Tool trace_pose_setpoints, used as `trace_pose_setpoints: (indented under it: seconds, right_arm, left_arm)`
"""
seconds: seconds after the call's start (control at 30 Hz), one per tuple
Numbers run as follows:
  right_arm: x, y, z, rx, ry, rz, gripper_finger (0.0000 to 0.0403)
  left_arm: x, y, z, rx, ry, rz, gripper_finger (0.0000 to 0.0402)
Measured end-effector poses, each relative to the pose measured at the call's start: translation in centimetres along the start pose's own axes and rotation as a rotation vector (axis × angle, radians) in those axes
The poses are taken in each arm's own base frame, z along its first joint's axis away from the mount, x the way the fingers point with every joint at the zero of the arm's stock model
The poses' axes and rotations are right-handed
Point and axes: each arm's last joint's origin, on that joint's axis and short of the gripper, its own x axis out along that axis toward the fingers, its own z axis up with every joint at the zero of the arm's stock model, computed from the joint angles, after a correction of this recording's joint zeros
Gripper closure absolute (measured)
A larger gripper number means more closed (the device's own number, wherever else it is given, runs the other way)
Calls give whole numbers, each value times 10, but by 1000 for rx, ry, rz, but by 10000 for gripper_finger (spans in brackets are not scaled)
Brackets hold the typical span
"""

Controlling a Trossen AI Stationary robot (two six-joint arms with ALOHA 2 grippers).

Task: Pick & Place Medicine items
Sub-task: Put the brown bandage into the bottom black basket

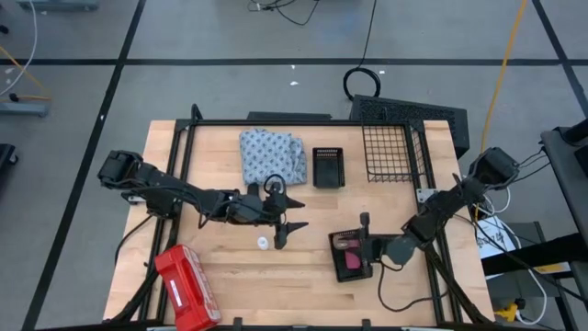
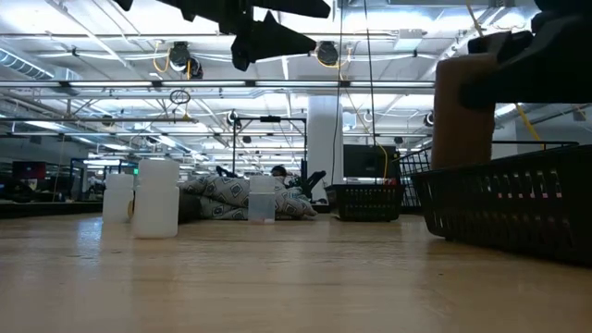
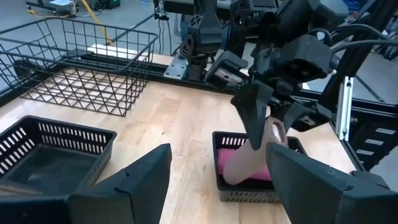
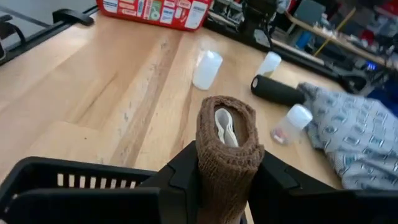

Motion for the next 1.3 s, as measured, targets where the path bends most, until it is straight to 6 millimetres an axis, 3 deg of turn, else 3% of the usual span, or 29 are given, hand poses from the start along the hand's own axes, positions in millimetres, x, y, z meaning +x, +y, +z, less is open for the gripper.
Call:
trace_pose_setpoints:
  seconds: [0.33, 0.8, 1.3]
  right_arm:
    - [7, -3, -11, 102, 70, -24, 269]
    - [7, -2, -10, 186, 64, -25, 188]
    - [-2, -1, 6, 246, -2, 242, 185]
  left_arm:
    - [0, 0, 0, -1, -1, 0, 130]
    - [0, 0, 0, 12, -1, 0, 130]
    - [0, 0, -1, 17, 7, 2, 131]
